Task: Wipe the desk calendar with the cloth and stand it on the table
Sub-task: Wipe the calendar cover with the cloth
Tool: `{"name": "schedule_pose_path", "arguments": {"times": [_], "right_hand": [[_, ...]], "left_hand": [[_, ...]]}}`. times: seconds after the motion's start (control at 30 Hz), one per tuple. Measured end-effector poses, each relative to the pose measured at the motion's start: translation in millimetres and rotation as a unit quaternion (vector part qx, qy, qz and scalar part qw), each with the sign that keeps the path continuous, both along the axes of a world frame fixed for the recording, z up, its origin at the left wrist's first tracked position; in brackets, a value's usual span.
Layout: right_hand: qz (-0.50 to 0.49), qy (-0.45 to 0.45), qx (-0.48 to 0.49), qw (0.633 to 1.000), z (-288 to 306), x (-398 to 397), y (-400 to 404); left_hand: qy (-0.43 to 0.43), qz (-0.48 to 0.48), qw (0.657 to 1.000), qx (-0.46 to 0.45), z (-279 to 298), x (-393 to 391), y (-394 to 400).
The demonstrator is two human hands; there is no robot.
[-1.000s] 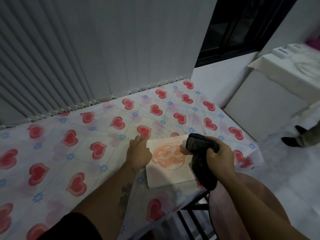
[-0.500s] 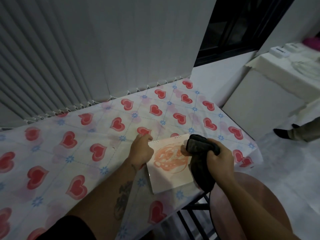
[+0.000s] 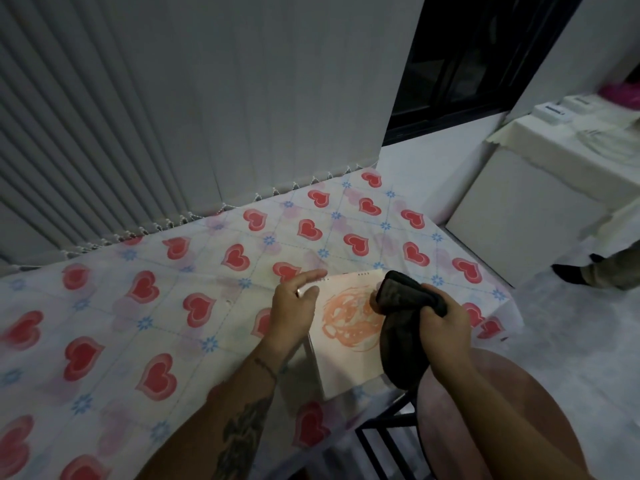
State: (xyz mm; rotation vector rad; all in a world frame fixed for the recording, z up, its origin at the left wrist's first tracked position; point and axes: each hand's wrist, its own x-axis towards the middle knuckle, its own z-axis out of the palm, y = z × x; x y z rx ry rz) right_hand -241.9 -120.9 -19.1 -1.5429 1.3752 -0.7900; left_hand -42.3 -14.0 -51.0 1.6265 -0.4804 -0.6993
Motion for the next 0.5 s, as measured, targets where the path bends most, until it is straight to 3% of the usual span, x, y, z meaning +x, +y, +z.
{"name": "schedule_pose_path", "arguments": {"times": [0.2,0.3,0.4,0.5], "right_hand": [[-0.008,-0.038,0.033,0.999,2.4,-3.7,8.7],[-0.002,-0.051,0.041,0.998,10.0,-3.7,12.3],[-0.003,-0.076,-0.013,0.997,27.9,1.2,14.8],[0.045,-0.079,-0.134,0.987,56.0,10.2,17.5]], "left_hand": [[0.061,0.014,0.998,-0.014,12.1,-20.7,0.6],[0.015,0.009,1.0,-0.008,20.7,-28.5,-0.1],[-0.069,0.007,0.997,-0.025,39.4,-29.8,-2.4],[-0.082,0.018,0.995,-0.057,69.7,-25.2,-9.8]]}}
